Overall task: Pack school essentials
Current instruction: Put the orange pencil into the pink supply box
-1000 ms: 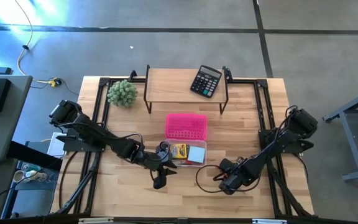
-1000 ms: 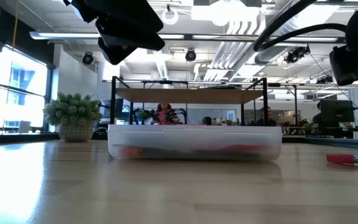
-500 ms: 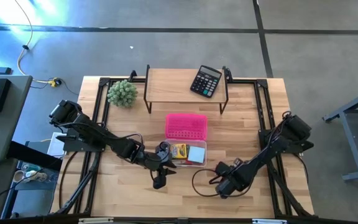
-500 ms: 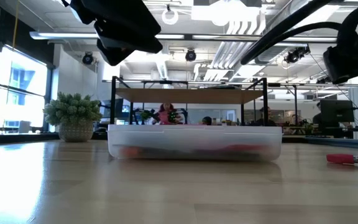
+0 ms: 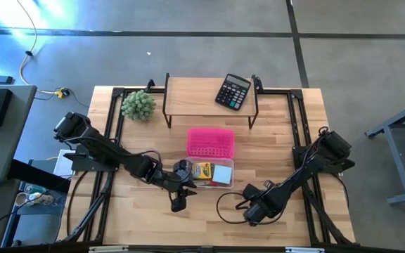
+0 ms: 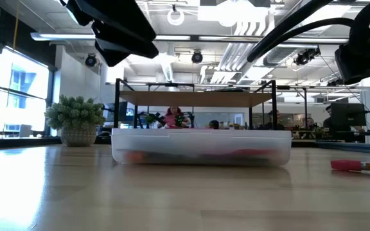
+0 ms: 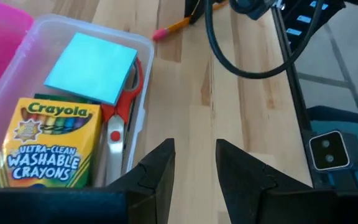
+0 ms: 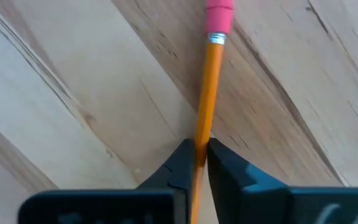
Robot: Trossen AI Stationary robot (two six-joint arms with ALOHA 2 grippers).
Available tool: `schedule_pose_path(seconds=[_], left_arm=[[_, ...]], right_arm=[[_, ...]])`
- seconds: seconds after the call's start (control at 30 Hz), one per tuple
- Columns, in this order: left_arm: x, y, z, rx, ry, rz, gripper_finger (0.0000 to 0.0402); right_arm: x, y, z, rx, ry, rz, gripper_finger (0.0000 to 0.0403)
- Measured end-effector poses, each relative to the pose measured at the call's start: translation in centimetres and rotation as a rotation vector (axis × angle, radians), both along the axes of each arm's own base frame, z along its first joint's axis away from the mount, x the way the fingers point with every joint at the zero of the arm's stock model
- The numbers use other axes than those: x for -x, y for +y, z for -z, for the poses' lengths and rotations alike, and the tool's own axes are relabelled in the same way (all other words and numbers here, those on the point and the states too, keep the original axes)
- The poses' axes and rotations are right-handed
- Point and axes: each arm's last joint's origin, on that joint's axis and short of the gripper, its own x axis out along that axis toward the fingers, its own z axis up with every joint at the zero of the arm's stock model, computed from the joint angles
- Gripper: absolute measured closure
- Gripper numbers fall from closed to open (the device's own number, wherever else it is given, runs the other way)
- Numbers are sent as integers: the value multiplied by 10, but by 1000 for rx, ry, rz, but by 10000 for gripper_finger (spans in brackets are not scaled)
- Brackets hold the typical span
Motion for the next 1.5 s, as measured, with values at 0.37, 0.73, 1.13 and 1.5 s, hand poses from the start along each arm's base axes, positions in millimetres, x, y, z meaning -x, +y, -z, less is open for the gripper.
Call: schedule_pose_path(seconds=[0.37, 0.73, 1.13, 1.5], left_arm=[[20, 3, -20, -88, 14, 9, 296], [31, 5, -20, -126, 89, -11, 296], [45, -1, -7, -184, 180, -76, 296], [61, 5, 20, -154, 265, -153, 296]], right_arm=[[-2, 1, -3, 6, -2, -2, 390], [-8, 4, -11, 30, -35, -20, 391], [-12, 7, -13, 8, -78, -16, 391], [-19, 13, -28, -92, -201, -38, 391]])
